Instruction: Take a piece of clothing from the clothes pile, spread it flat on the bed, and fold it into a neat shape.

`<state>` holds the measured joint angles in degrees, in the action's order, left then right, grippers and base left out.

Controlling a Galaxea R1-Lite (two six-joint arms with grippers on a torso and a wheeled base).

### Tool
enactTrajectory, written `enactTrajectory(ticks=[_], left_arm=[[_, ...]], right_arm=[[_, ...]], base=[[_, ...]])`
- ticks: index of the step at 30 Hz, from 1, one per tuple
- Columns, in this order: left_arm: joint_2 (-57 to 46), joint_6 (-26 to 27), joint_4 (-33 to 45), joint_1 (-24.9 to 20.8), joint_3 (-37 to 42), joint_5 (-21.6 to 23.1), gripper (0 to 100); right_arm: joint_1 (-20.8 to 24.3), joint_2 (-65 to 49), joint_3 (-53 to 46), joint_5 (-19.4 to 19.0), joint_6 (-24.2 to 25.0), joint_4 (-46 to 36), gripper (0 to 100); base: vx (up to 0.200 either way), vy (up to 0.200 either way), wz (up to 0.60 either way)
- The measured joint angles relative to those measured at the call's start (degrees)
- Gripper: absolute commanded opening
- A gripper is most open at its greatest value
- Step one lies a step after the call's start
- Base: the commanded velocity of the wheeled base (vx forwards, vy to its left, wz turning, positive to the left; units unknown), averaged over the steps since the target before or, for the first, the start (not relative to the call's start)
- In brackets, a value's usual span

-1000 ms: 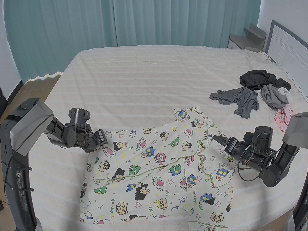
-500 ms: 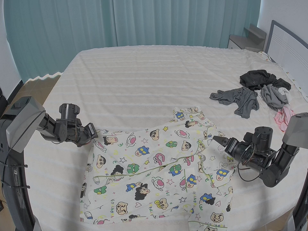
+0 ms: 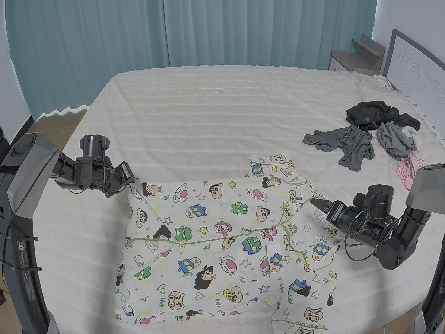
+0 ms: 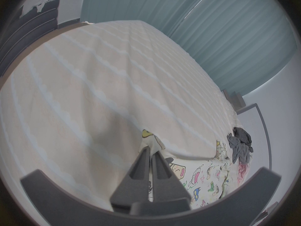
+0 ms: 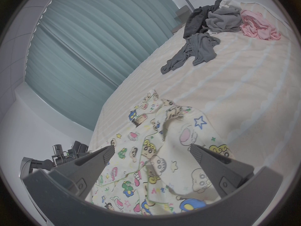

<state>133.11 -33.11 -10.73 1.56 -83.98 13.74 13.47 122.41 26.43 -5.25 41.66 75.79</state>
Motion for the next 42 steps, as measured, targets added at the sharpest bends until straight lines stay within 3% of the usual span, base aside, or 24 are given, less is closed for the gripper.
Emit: enactTrajectory(ticks=[17,24,25,29,42], left_arm=[[2.7,-0.1,3.8,3.6,-7.7,-1.6,0],[3.4,-0.6,4.1,3.3,-8.3,-1.7,0],[3.5,-1.0,4.1,3.3,-8.4,-1.7,100],[3.8,-3.0,4.1,2.9,-8.9,-1.8,100],[1.3,-3.1,8.4,4.5,-5.8,-0.4,100]], right_arm=[[-5.9,5.8,3.6,-3.6,-0.7,-2.6,100],[-7.8,8.2,5.9,-5.9,-4.7,-5.3,100],[-8.2,8.4,6.0,-6.8,-5.1,-5.8,100],[-9.4,9.0,6.5,-8.5,-5.6,-7.1,100],[-10.2,8.7,3.5,-8.5,-5.7,-6.4,100]], base=[[0.0,0.0,0.0],[0.0,0.0,0.0],[0.0,0.0,0.0],[0.0,0.0,0.0],[0.0,0.0,0.0]])
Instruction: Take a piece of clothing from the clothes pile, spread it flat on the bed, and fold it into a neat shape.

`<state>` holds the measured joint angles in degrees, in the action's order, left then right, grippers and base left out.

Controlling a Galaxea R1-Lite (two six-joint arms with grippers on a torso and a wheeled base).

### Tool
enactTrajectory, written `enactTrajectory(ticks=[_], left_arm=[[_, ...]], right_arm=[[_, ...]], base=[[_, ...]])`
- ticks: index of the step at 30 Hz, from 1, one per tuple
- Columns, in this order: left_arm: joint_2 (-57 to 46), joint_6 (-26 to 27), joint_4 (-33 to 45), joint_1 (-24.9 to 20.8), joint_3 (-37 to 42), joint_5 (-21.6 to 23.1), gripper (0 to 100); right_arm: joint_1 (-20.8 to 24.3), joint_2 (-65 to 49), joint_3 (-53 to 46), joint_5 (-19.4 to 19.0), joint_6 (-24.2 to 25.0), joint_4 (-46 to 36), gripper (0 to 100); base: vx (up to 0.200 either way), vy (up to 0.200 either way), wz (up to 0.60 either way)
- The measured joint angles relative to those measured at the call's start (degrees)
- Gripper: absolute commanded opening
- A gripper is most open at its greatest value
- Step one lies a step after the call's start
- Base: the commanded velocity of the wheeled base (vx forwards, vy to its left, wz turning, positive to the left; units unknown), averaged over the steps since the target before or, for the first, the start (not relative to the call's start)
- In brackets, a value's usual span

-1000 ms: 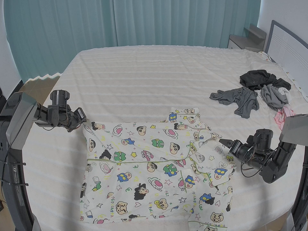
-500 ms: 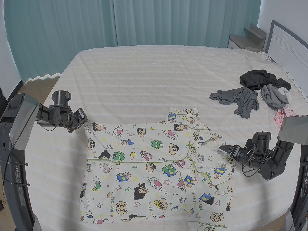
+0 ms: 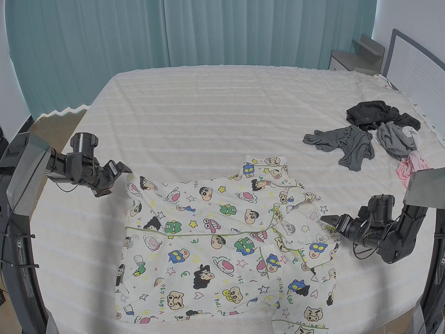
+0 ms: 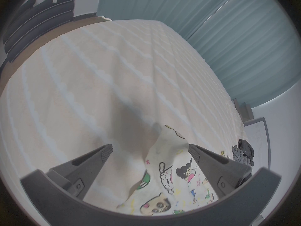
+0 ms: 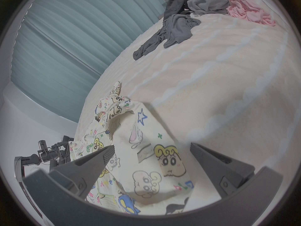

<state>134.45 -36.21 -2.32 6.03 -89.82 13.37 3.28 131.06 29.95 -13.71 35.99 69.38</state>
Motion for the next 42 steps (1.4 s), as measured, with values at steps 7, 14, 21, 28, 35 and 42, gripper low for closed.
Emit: enactTrajectory(ticks=[7,14,21,28,35,42], left_arm=[[-3.6,1.5,1.2,3.0,2.8,0.3,100],[-5.7,2.4,4.8,3.6,3.5,-1.8,100],[-10.3,4.2,9.2,3.0,11.9,3.2,100],[-17.2,4.5,8.4,1.4,28.5,8.2,100],[-24.8,0.2,0.6,-1.2,46.6,10.6,100],[-30.5,-12.2,-13.2,-6.1,59.6,8.6,100]], right_arm=[[0.1,-1.2,-4.1,-0.1,0.2,4.4,100],[0.8,-1.5,-6.9,-0.2,0.2,8.5,100],[0.9,-1.6,-8.0,-0.3,0.2,9.7,100],[1.3,-1.8,-9.2,-0.4,0.2,11.5,100],[2.4,-1.8,-10.8,-0.5,0.3,14.0,100],[3.7,-1.8,-11.9,-0.5,0.6,15.6,100]], base=[[0.0,0.0,0.0],[0.0,0.0,0.0],[0.0,0.0,0.0],[0.0,0.0,0.0],[0.0,0.0,0.0],[0.0,0.0,0.0]])
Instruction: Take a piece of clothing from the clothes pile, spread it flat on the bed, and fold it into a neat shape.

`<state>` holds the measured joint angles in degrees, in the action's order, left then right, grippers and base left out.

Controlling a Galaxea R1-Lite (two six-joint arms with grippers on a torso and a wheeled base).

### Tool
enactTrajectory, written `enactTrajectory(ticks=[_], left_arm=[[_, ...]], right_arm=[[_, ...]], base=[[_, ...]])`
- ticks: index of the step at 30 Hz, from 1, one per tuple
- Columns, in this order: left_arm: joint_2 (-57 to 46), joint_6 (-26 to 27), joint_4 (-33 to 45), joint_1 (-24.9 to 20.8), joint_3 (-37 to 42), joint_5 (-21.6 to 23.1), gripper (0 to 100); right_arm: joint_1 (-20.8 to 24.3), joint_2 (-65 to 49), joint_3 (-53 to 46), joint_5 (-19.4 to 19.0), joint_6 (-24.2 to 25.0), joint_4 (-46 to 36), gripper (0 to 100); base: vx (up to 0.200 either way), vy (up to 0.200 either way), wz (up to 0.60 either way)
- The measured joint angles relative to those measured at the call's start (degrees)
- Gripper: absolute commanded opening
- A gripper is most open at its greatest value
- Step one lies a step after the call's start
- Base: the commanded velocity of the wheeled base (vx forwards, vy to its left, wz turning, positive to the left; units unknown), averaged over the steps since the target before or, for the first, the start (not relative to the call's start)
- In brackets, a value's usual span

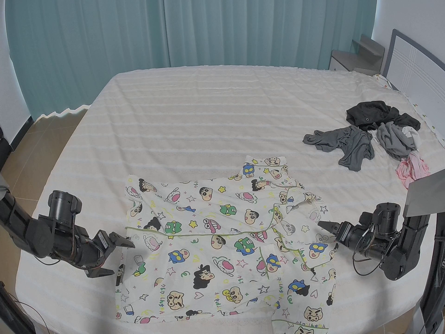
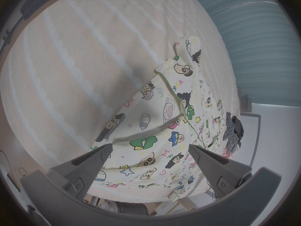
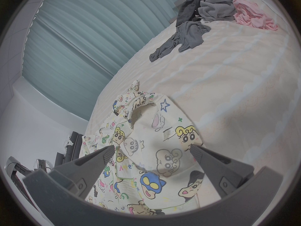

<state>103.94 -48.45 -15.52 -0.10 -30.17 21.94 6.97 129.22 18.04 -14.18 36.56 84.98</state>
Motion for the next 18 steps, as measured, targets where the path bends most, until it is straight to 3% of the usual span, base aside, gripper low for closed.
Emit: enactTrajectory(ticks=[11,18], left_arm=[[2.0,-3.5,-24.9,-7.2,12.7,-9.4,100],[5.9,-3.5,-28.3,-9.0,15.8,-10.7,100]], right_arm=[[0.7,-0.1,-1.0,0.0,0.1,1.7,100],[0.7,-0.2,-1.5,0.0,0.2,2.3,100]], base=[[0.0,0.0,0.0],[0.0,0.0,0.0]])
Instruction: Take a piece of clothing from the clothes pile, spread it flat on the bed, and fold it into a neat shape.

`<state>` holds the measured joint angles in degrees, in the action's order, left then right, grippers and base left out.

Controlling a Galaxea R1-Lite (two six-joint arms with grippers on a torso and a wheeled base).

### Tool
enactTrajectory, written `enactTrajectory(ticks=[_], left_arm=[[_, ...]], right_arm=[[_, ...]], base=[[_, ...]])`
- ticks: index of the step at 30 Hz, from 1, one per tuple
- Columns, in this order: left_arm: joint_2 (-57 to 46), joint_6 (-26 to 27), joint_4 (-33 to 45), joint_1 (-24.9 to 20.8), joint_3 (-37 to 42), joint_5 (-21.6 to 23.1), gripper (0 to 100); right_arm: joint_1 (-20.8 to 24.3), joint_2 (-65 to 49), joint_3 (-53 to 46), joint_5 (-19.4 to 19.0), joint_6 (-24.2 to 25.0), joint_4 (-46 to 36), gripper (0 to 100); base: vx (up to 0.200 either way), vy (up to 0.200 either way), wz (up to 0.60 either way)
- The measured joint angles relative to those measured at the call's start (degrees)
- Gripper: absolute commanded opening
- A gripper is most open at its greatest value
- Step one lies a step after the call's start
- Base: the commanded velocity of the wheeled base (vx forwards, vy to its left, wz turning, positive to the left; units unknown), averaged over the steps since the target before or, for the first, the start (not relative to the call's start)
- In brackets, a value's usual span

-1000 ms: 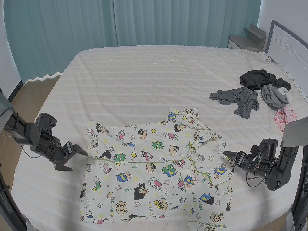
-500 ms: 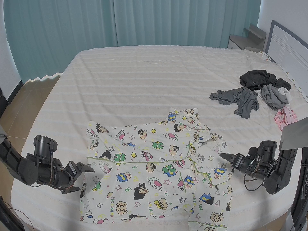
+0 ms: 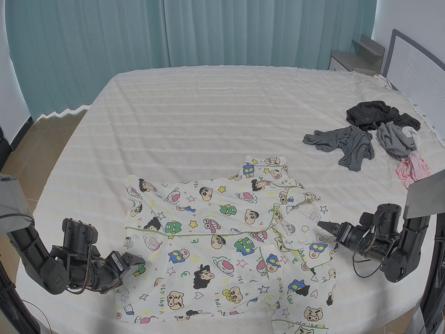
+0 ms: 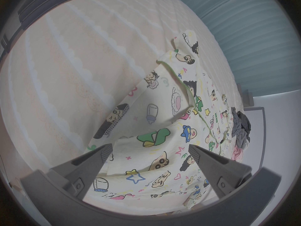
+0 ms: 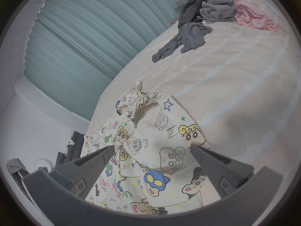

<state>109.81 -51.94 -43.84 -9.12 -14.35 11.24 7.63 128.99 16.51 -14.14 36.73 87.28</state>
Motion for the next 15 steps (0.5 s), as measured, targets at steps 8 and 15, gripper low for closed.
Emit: enactTrajectory(ticks=[8,15], left_arm=[[2.1,0.1,-0.7,-0.5,-0.2,-0.1,100],[4.5,0.4,-6.1,-0.6,0.1,-1.8,100]], right_arm=[[0.0,-0.2,-0.1,0.0,0.0,0.0,100],[0.0,-0.2,-0.1,0.0,0.0,0.0,100]], base=[[0.0,0.0,0.0],[0.0,0.0,0.0]])
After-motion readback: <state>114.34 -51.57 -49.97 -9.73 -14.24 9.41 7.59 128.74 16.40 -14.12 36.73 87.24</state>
